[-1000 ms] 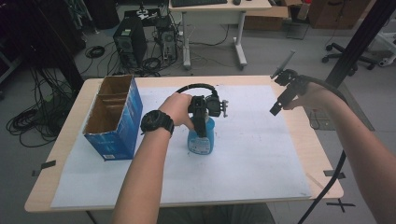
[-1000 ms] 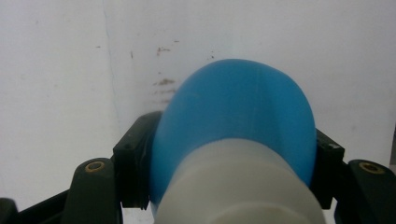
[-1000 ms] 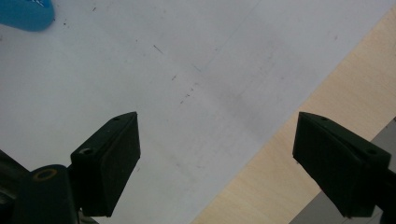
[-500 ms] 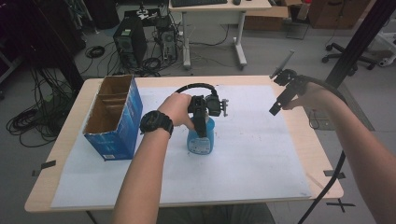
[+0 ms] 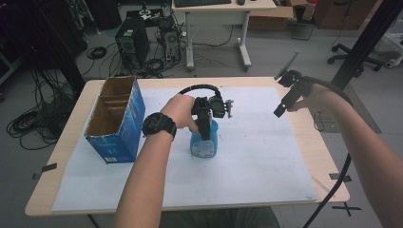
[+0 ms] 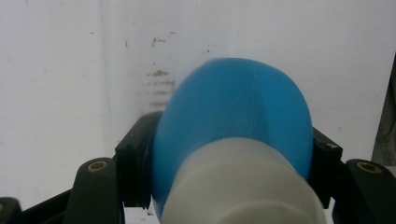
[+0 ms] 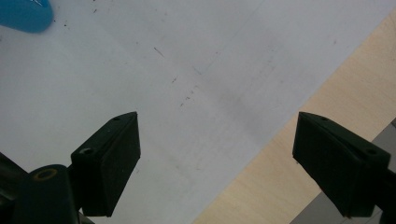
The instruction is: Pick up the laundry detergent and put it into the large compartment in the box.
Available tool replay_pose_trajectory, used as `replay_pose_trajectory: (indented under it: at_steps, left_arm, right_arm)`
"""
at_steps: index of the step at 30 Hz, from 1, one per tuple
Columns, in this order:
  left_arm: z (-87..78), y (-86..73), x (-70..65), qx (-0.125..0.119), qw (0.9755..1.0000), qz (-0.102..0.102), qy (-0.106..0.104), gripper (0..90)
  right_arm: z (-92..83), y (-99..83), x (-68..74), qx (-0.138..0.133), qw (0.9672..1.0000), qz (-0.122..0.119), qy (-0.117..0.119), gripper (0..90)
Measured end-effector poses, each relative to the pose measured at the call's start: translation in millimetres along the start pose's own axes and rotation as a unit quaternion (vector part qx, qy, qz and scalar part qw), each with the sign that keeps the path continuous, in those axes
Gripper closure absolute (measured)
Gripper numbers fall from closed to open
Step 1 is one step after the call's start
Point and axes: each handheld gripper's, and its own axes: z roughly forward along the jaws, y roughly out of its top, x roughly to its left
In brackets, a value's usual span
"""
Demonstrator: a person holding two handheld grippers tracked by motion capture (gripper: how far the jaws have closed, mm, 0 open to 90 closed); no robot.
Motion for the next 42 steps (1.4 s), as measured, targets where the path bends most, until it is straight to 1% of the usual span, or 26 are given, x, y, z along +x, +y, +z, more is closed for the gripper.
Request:
replay_pose_trajectory:
  at_steps: [8, 9, 13, 15, 19, 21, 24, 26, 28, 29, 32, 33, 37, 38, 41, 42]
  left_arm:
    - [-5.5, -0.9, -0.8, -0.002, 1.0, -0.007, -0.001, 35.7]
    - [-7.9, -1.0, -1.4, 0.0, 0.9999, -0.012, -0.001, 35.7]
    - [-11.5, -1.2, -2.1, 0.001, 0.9998, -0.019, 0.001, 35.8]
    - [-12.7, -1.3, -2.1, 0.003, 0.9998, -0.021, 0.0, 35.8]
    - [-19.6, -2.7, -2.7, 0.004, 0.9994, -0.032, -0.008, 35.9]
    - [-21.7, -3.1, -2.8, 0.004, 0.9994, -0.033, -0.009, 35.8]
    - [-25.8, -3.6, -2.9, 0.006, 0.999, -0.043, -0.008, 35.8]
    - [-26.5, -3.8, -3.0, 0.005, 0.999, -0.044, -0.006, 35.8]
    - [-30.7, -4.2, -2.9, 0.006, 0.9986, -0.052, -0.005, 35.8]
    - [-30.7, -4.2, -2.9, 0.006, 0.9986, -0.052, -0.005, 35.8]
    - [-36.0, -5.7, -3.2, 0.001, 0.998, -0.063, -0.005, 35.8]
    - [-36.0, -5.7, -3.2, 0.001, 0.998, -0.063, -0.005, 35.8]
    - [-42.4, -7.6, -4.5, -0.001, 0.9969, -0.078, -0.005, 35.9]
    - [-42.4, -7.6, -4.5, -0.001, 0.9969, -0.078, -0.005, 35.9]
    - [-47.7, -9.4, -4.0, 0.001, 0.9952, -0.097, -0.007, 35.9]
    - [-48.8, -9.7, -4.0, 0.003, 0.9949, -0.1, -0.006, 35.9]
  right_arm:
    - [0.4, 0.9, 0.8, 0.001, 1.0, -0.002, -0.001, 14.8]
    - [0.3, 1.0, 0.9, 0.001, 1.0, -0.002, -0.001, 14.8]
    - [-0.1, 1.6, 2.3, 0.0, 1.0, -0.003, -0.001, 14.8]
    - [-0.2, 1.9, 3.1, 0.0, 1.0, -0.004, -0.001, 14.7]
    - [-0.6, 1.9, 3.2, -0.001, 1.0, -0.003, -0.002, 14.7]
    - [-0.9, 1.8, 3.1, -0.002, 1.0, -0.003, -0.002, 14.7]
    - [-1.4, 1.6, 2.9, -0.002, 1.0, -0.003, -0.002, 14.7]
    - [-1.8, 1.5, 3.1, -0.003, 1.0, -0.003, -0.003, 14.7]
    - [-2.5, 1.5, 3.1, -0.003, 1.0, -0.004, -0.004, 14.7]
    - [-2.8, 1.4, 3.1, -0.003, 1.0, -0.004, -0.004, 14.7]
    - [-3.4, 1.3, 3.5, -0.003, 1.0, -0.004, -0.004, 14.7]
    - [-3.4, 1.3, 3.5, -0.003, 1.0, -0.004, -0.004, 14.7]
    - [-3.5, 1.1, 3.8, -0.003, 1.0, -0.003, -0.004, 14.7]
    - [-3.5, 1.1, 4.0, -0.003, 1.0, -0.003, -0.004, 14.7]
    - [-3.4, 1.1, 4.9, -0.004, 1.0, -0.004, -0.004, 14.7]
    - [-3.4, 1.2, 5.3, -0.004, 1.0, -0.005, -0.004, 14.7]
